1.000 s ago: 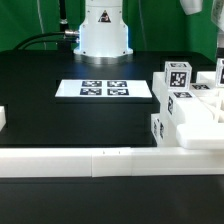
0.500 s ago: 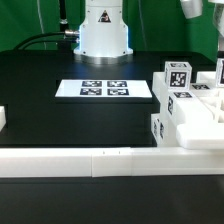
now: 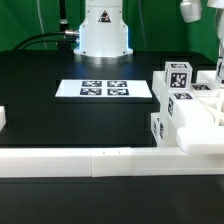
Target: Assemble chair
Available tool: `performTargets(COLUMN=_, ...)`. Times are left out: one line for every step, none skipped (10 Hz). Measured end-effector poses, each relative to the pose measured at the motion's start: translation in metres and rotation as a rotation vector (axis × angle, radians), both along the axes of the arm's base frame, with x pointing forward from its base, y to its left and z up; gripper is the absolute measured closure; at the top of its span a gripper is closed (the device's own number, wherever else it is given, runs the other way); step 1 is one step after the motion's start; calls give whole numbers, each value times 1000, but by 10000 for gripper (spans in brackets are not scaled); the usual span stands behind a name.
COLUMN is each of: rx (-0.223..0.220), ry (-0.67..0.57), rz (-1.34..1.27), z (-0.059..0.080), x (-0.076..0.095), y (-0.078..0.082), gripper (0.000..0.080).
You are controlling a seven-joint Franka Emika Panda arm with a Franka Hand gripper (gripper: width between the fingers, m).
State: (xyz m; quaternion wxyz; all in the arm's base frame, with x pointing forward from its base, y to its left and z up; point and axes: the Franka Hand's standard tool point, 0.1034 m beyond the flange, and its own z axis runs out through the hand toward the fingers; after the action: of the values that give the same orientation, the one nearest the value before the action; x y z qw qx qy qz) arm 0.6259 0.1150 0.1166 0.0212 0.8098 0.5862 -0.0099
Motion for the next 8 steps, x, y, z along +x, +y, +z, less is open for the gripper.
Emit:
performTargets(rx=0, ry=-2, rz=-23, z=0, x=0, y=-1, gripper=515)
performTargets(rx=0, ry=-3, rz=-38, z=0, x=0, y=-3, gripper=515)
performTargets(rx=3, ry=-5, rz=-98, z=-1, x=-1, y=-5, gripper=515)
performTargets(rx=5, ry=-13, rz=-207, z=-1, x=-1, y=-6, gripper=515)
performTargets(rx=8, ry=-28, rz=-296, z=-1, x=-1, y=-9, gripper=515)
performTargets(rx=16, ry=-51, rz=-417, z=-1, x=-1, y=-10, gripper=515)
performTargets(rx=18, ry=-54, rz=-487, z=-1, x=-1, y=-10, gripper=515)
performTargets(rx=20, ry=-56, rz=-542, z=-1, x=-1, y=-10, gripper=515)
